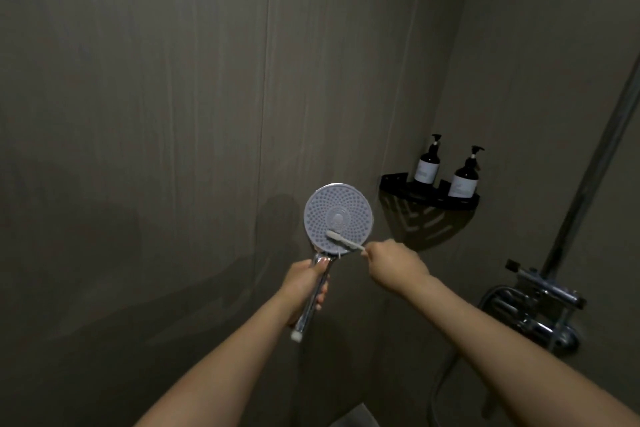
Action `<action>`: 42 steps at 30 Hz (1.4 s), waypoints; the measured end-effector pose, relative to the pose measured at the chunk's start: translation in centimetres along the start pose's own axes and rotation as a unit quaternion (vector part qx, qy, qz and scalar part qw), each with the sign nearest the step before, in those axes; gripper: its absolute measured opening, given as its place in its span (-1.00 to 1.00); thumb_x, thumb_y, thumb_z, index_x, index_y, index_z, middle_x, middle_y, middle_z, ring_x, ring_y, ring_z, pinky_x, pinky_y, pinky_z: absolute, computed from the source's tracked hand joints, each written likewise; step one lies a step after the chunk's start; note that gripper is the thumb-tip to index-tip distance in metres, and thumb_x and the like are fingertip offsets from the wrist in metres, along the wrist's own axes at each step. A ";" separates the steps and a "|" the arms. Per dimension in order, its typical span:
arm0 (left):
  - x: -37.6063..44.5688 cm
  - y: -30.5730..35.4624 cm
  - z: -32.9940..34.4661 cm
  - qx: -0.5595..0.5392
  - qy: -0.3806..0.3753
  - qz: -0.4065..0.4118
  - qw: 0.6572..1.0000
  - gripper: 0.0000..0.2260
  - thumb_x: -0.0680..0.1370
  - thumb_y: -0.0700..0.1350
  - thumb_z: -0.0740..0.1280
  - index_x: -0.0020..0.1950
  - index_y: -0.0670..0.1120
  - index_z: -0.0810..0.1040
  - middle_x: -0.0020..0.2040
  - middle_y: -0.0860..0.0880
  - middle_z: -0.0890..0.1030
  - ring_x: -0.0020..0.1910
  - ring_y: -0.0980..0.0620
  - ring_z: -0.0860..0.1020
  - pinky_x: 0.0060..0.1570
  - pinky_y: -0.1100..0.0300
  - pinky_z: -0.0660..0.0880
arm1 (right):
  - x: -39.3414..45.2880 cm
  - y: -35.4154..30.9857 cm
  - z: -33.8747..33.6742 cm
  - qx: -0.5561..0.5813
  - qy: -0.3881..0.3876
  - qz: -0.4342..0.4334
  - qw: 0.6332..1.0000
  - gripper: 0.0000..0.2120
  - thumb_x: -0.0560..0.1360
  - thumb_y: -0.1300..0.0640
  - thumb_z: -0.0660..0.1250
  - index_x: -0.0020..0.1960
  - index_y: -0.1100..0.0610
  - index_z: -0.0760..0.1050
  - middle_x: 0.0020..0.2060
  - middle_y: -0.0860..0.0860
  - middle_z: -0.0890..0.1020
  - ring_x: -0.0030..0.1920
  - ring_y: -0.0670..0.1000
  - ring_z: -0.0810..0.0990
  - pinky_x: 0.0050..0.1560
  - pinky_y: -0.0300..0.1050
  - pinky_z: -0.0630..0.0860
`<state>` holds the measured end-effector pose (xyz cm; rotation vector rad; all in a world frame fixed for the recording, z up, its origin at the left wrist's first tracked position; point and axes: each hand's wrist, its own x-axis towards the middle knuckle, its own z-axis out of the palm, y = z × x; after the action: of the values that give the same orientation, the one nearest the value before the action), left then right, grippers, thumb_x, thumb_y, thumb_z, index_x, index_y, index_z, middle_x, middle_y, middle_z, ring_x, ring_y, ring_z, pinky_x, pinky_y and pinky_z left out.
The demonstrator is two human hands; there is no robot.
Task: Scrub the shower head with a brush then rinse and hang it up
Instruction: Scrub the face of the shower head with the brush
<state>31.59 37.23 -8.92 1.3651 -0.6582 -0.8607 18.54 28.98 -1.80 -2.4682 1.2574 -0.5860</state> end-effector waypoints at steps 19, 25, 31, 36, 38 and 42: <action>-0.5 -0.6 1.1 0.010 -0.018 -0.001 1.000 -0.74 0.59 -0.07 0.19 -0.28 -0.12 0.40 -0.53 -0.06 0.40 -0.69 0.11 0.31 -0.63 0.38 0.26 | -0.1 0.6 -1.0 -0.013 0.011 0.000 1.000 -0.73 0.57 0.05 0.10 0.07 0.13 0.53 -0.01 0.18 0.63 -0.01 0.20 0.62 -0.08 -0.01 0.51; -0.3 -0.5 1.4 0.031 -0.032 0.000 0.999 -0.77 0.58 -0.06 0.20 -0.25 -0.11 0.39 -0.54 -0.04 0.41 -0.67 0.11 0.33 -0.62 0.37 0.27 | 0.4 1.3 -1.8 -0.048 0.050 0.008 0.998 -0.73 0.59 0.08 0.07 0.07 0.13 0.52 -0.04 0.14 0.63 -0.05 0.16 0.62 -0.18 -0.07 0.45; 0.0 -1.0 1.8 0.060 -0.035 0.001 0.998 -0.76 0.59 -0.06 0.19 -0.26 -0.10 0.37 -0.53 -0.05 0.41 -0.67 0.11 0.34 -0.63 0.36 0.29 | 0.9 0.0 -2.1 -0.075 0.040 -0.003 0.996 -0.74 0.57 0.08 0.12 0.10 0.15 0.53 0.00 0.18 0.63 0.00 0.18 0.62 -0.08 -0.04 0.51; 0.1 -0.7 1.8 0.084 -0.053 0.019 0.995 -0.75 0.59 -0.06 0.19 -0.28 -0.09 0.37 -0.55 -0.03 0.41 -0.67 0.11 0.34 -0.63 0.34 0.30 | 0.8 -1.7 -1.9 -0.098 0.005 -0.033 0.995 -0.77 0.52 0.09 0.18 0.09 0.08 0.53 -0.05 0.10 0.63 -0.08 0.13 0.62 -0.15 -0.07 0.50; 0.1 -0.4 1.5 0.092 -0.059 0.022 0.994 -0.74 0.59 -0.07 0.21 -0.29 -0.10 0.37 -0.57 -0.01 0.41 -0.67 0.11 0.35 -0.64 0.34 0.30 | 1.5 -1.4 -3.1 -0.103 0.051 -0.019 0.993 -0.79 0.53 0.09 0.19 0.08 0.10 0.52 -0.15 0.08 0.60 -0.24 0.08 0.56 -0.26 -0.13 0.45; 0.0 0.0 1.6 0.070 -0.046 0.002 0.996 -0.75 0.60 -0.06 0.18 -0.26 -0.10 0.37 -0.51 -0.06 0.41 -0.66 0.10 0.34 -0.61 0.34 0.29 | 1.0 -1.0 -2.2 -0.104 0.003 -0.046 0.994 -0.78 0.52 0.08 0.17 0.10 0.05 0.52 -0.01 0.13 0.64 -0.04 0.16 0.62 -0.13 -0.07 0.49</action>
<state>30.22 36.37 -8.69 1.4547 -0.8061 -0.8916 18.66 28.49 0.79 -2.7094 1.2699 -0.5092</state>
